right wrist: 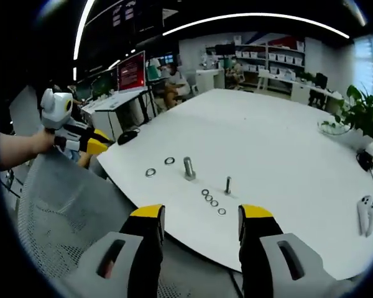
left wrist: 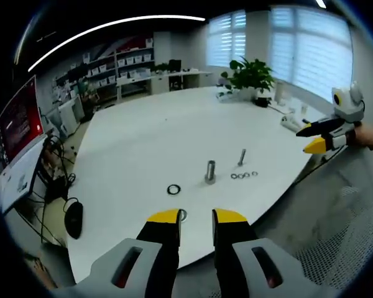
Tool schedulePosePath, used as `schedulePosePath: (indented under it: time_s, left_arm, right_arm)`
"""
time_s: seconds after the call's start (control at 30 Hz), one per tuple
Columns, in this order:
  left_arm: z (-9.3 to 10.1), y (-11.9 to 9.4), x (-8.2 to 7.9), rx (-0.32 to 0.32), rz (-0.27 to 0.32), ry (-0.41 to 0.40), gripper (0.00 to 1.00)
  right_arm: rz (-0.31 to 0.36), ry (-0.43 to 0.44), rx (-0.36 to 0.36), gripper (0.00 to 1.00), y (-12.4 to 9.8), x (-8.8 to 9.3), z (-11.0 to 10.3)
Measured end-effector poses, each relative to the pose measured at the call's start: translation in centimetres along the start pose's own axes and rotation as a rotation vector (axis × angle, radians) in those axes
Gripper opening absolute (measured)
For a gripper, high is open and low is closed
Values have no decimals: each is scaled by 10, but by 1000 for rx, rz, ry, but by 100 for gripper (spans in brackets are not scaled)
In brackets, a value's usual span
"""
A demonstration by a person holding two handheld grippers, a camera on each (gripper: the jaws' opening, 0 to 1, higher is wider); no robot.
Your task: Place the washer onto the threaded stud by aligning its center hole with the stud, sliding it down to the base, and recovering from edge contact or off-axis alignment until the washer reaches the visible bottom stop.
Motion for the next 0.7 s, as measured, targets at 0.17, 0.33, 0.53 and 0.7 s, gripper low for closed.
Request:
schedulePosePath:
  time_s: [0.17,0.33,0.53,0.7]
  left_arm:
    - [-1,2,4,-3,-23,-4,18]
    - [-2,3,5,-8,-24,-10,18]
    - [-1,3,8,-9,-45,-5,18]
    - [0,4,11,-8,-64,2,18]
  right_arm:
    - [-8,10,1,46,1,3,1]
    - [-8,14,-2,45,0,3,2]
    - [-1,23,-5,44,0,2,1]
    - [-15,24,-3,44,0,5,2]
Point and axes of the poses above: the point that each gripper's makers call its tool centre point, and the gripper's own axes: y roughly forward along the fingers, z roughly to its right, x roughly out of its underside, the point moved 1 cm from there along -y, roughly backward along the fingers, and after that the axes turned 7 degrees about -y, right-handed, at the moved point
